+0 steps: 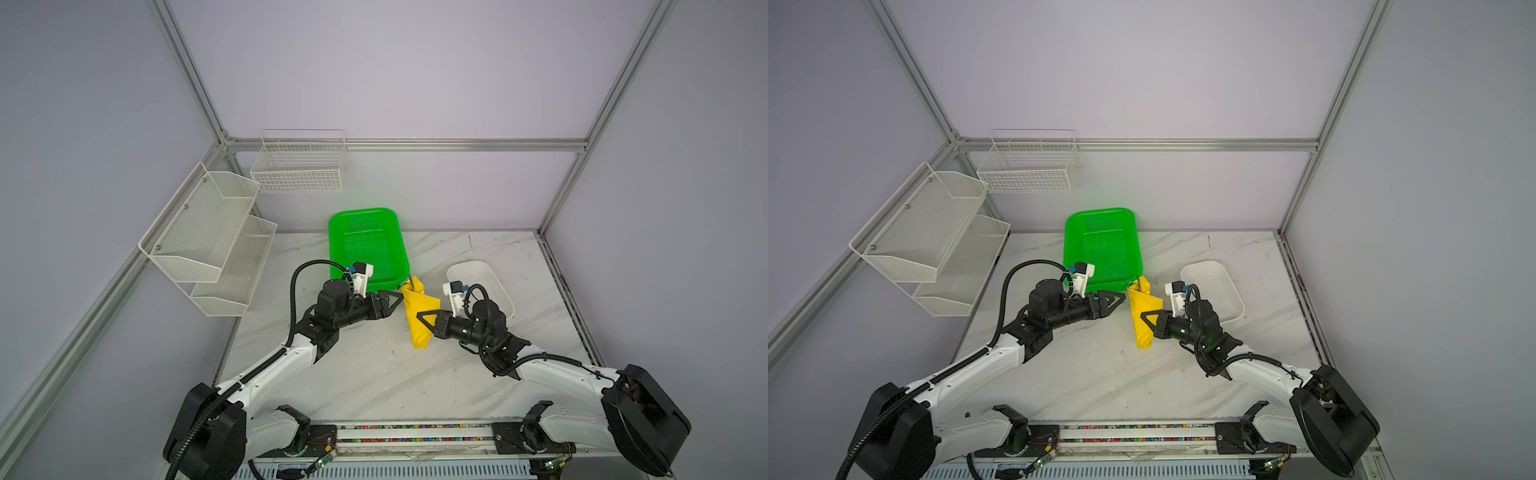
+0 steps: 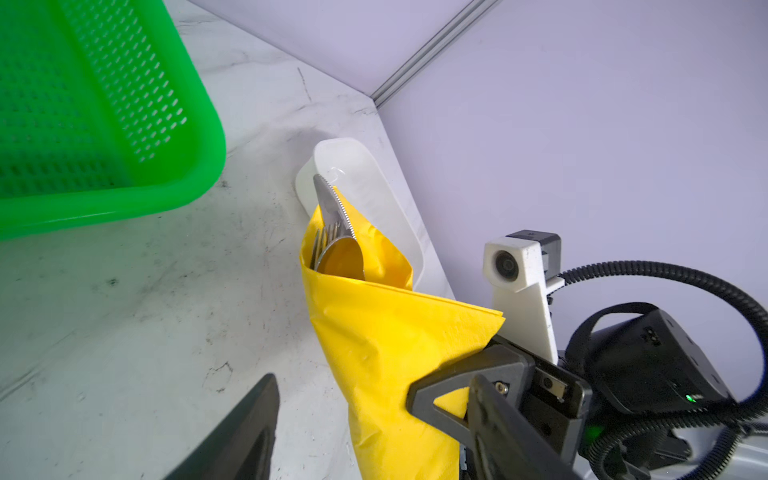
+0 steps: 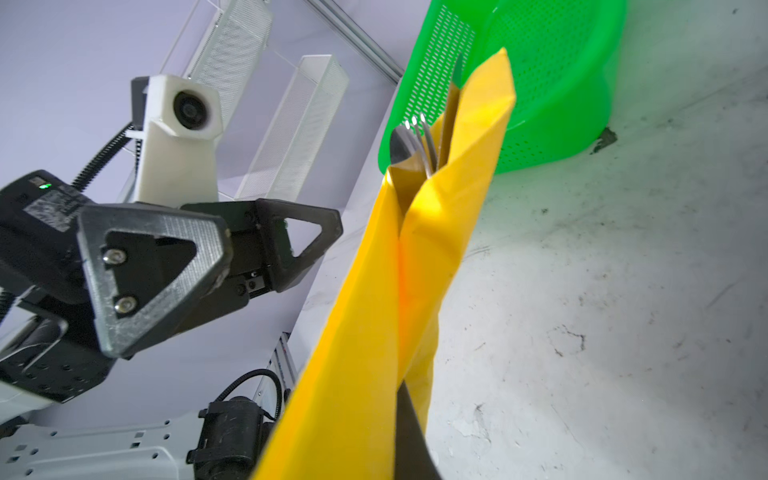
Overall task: Place the utensils on the paper napkin and roll it up
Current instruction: 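Lift the napkin cone upright with the left gripper while the right holds the flap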
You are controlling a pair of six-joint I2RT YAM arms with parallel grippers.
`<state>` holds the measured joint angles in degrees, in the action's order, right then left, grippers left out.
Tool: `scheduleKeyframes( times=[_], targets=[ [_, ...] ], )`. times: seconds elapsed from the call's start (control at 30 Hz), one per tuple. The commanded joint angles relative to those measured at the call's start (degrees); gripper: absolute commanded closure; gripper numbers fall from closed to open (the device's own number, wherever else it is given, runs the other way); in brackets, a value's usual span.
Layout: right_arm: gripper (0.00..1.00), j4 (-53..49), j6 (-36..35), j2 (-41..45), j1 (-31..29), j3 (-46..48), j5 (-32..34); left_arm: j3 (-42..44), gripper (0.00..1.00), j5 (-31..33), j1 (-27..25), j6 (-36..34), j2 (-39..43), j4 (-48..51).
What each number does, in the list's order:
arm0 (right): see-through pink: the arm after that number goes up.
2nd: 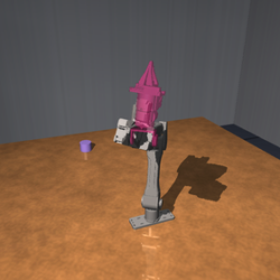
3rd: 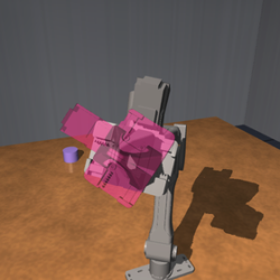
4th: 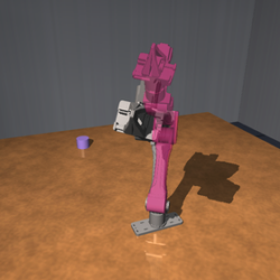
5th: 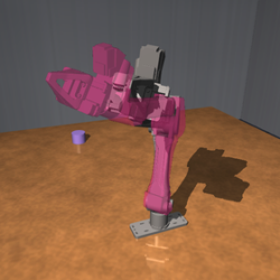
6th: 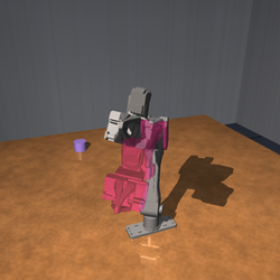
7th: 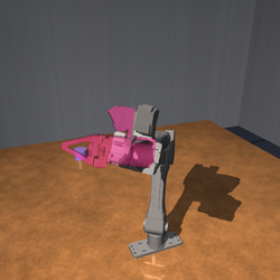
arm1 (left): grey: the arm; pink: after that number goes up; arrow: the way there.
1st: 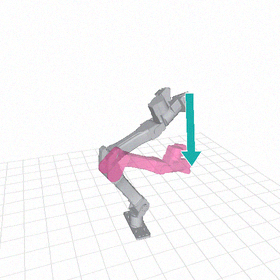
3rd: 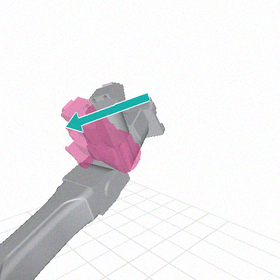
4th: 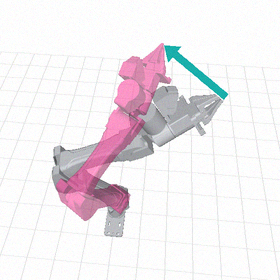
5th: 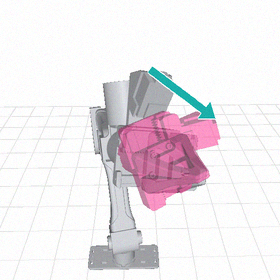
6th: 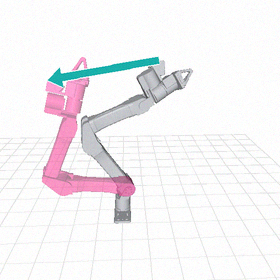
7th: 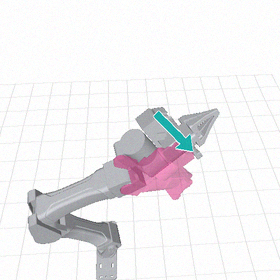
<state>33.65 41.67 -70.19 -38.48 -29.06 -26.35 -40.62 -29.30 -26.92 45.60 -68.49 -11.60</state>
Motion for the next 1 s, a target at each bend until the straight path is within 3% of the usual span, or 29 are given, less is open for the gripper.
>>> scheduleKeyframes(
  times=[0.0,0.53,0.8,0.97],
  targets=[
    [0.93,4.18,0.62,2.02,0.44,-2.90,-2.28,2.04,0.28,-7.13,0.84,4.05,0.12,-9.45],
    [0.92,9.92,4.62,4.65,0.51,-4.77,-5.45,-0.43,0.16,-15.77,1.68,12.55,-5.62,-20.00],
    [0.92,12.43,6.08,3.96,0.51,-5.38,-7.29,-2.11,0.18,-20.31,1.28,19.31,-8.61,-31.78],
    [0.92,14.21,6.89,3.81,0.52,-5.79,-8.45,-2.14,0.20,-20.23,0.72,19.88,-9.13,-33.28]
  ],
)
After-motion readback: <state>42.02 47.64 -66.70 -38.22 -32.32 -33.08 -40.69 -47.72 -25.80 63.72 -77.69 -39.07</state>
